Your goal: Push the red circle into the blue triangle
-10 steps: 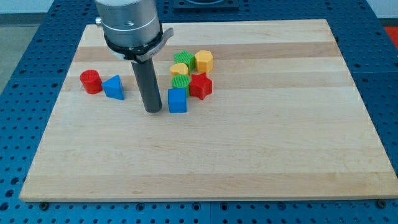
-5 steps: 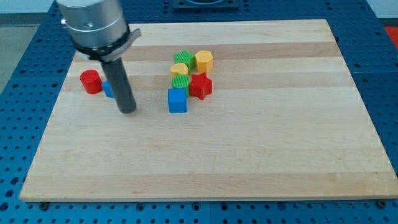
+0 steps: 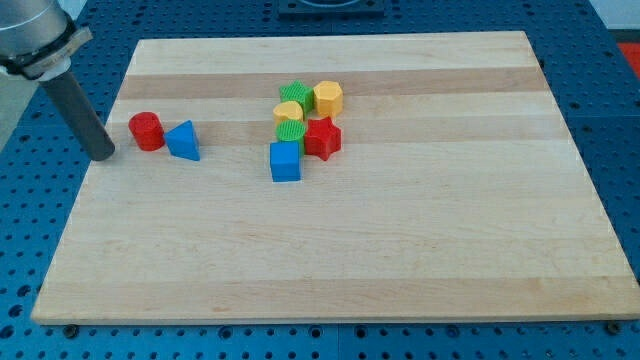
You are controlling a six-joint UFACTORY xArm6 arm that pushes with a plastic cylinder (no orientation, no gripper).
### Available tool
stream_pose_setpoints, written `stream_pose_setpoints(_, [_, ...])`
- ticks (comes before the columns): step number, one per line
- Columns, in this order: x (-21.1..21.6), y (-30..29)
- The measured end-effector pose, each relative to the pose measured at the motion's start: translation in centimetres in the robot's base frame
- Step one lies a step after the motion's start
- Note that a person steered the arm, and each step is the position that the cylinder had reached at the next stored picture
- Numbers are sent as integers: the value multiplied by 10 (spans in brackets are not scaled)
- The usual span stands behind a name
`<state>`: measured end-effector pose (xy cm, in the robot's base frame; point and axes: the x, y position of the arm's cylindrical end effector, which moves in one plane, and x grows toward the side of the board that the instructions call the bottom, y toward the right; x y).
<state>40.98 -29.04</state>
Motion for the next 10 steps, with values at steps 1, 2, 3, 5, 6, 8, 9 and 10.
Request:
stream_pose_setpoints(1, [-15,0])
stream_pose_setpoints(2, [-30,0])
stream_pose_setpoints(3, [-41,3])
stream_pose_setpoints(5, [-41,41])
stream_pose_setpoints(6, [-41,51])
stream_pose_setpoints(8, [-41,67])
stream_pose_setpoints(9, [-41,76])
stream_pose_setpoints(10, [-41,76])
